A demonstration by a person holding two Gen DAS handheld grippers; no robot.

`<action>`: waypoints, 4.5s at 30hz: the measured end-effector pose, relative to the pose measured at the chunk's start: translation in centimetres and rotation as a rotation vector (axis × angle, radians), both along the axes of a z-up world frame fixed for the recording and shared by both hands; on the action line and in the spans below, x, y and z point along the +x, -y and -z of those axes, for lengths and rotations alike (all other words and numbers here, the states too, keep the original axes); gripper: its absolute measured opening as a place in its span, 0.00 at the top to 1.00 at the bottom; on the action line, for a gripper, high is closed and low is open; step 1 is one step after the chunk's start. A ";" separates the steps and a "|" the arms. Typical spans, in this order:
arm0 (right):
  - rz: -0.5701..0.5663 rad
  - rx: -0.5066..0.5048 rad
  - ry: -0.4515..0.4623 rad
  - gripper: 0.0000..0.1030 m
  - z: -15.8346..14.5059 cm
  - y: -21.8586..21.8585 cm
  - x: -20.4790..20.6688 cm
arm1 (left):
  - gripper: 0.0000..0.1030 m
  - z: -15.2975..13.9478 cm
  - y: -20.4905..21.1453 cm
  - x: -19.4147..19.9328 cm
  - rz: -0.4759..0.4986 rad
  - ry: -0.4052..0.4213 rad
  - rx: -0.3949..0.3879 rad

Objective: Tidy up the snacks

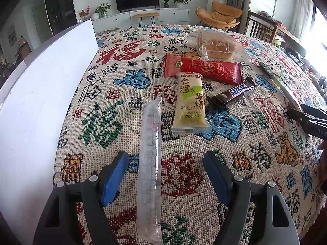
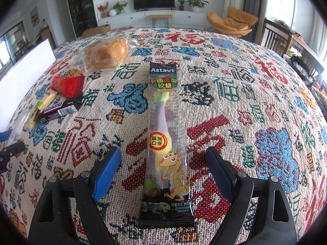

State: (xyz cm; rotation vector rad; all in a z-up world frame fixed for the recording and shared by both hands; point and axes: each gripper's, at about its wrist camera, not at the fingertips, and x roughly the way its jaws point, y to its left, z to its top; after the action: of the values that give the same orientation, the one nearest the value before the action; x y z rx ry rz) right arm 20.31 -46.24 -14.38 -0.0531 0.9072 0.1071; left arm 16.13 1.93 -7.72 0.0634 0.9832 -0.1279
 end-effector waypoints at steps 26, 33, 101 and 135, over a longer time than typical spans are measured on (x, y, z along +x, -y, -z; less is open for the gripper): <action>0.080 0.033 -0.290 0.33 -0.9 -1.2 6.3 | 0.83 -6.5 -2.6 -5.8 0.025 0.060 -0.247; 0.131 0.172 -0.262 0.84 -2.9 1.5 3.5 | 0.83 -11.0 -6.4 -9.2 -0.024 0.140 -0.354; 0.169 -0.007 0.005 0.18 -0.9 1.8 -1.4 | 0.00 0.6 -1.3 1.6 -0.087 0.032 -0.011; 0.170 -0.007 0.005 0.18 -0.9 1.8 -1.5 | 0.00 0.6 -1.4 1.5 -0.088 0.032 -0.009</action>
State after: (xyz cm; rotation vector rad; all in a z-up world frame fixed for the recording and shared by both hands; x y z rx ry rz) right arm 18.83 -48.05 -13.49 0.0174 0.9038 -0.0539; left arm 17.67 3.29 -8.34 0.0139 0.9515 -0.0506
